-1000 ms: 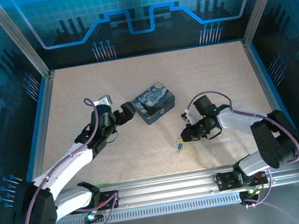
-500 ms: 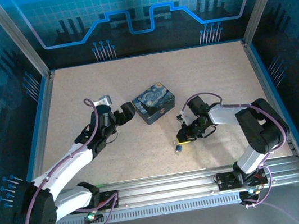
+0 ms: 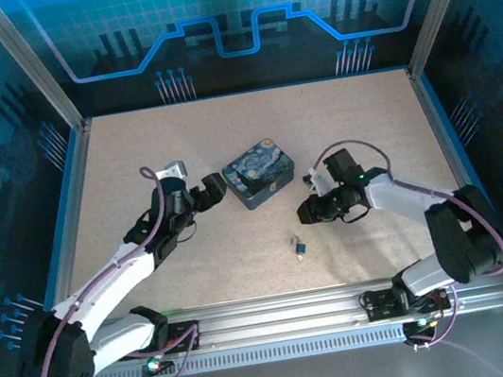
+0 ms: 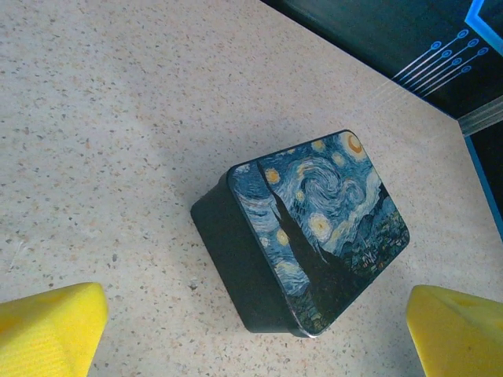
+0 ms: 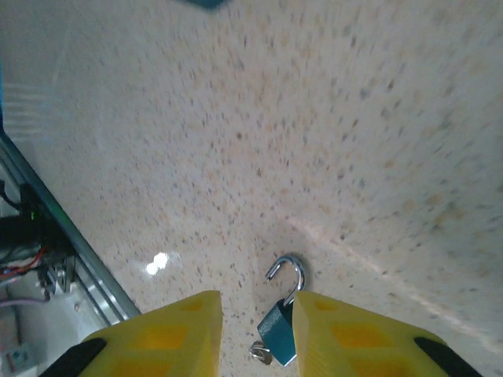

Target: Unlock the padlock with the key

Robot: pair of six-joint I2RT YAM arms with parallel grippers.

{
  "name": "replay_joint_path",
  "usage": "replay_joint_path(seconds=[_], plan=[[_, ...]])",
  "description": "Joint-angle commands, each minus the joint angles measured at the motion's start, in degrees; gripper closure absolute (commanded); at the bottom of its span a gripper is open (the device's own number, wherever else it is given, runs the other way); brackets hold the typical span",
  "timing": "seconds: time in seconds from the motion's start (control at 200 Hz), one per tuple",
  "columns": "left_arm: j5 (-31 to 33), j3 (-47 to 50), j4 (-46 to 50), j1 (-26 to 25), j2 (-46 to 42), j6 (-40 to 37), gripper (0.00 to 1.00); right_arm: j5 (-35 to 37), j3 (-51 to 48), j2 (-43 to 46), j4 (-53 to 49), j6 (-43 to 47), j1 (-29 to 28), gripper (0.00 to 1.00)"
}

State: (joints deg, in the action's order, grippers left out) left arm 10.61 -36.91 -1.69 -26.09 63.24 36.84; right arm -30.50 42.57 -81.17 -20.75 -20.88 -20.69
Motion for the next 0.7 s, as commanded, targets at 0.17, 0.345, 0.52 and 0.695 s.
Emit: replay_joint_path(seconds=[0.17, 0.345, 0.52, 0.695], plan=[[5.67, -1.68, 3.11, 0.61, -4.63, -2.68, 0.01, 9.73, 1.12, 16.9, -4.2, 4.8, 4.31, 0.64], [9.38, -1.08, 4.49, 1.46, -7.33, -3.27, 0.01, 15.67, -1.75, 26.36, -3.28, 6.03, 7.91, 0.56], [11.69, 0.0, 5.88, 3.3, -10.33, -3.26, 0.01, 20.86, -6.16, 32.35, 1.75, 4.1, 10.33, 0.45], [15.24, 1.51, 7.2, 4.06, -13.16, -2.56, 0.01, 25.05, -11.53, 36.14, 10.68, -1.11, 11.96, 0.25]])
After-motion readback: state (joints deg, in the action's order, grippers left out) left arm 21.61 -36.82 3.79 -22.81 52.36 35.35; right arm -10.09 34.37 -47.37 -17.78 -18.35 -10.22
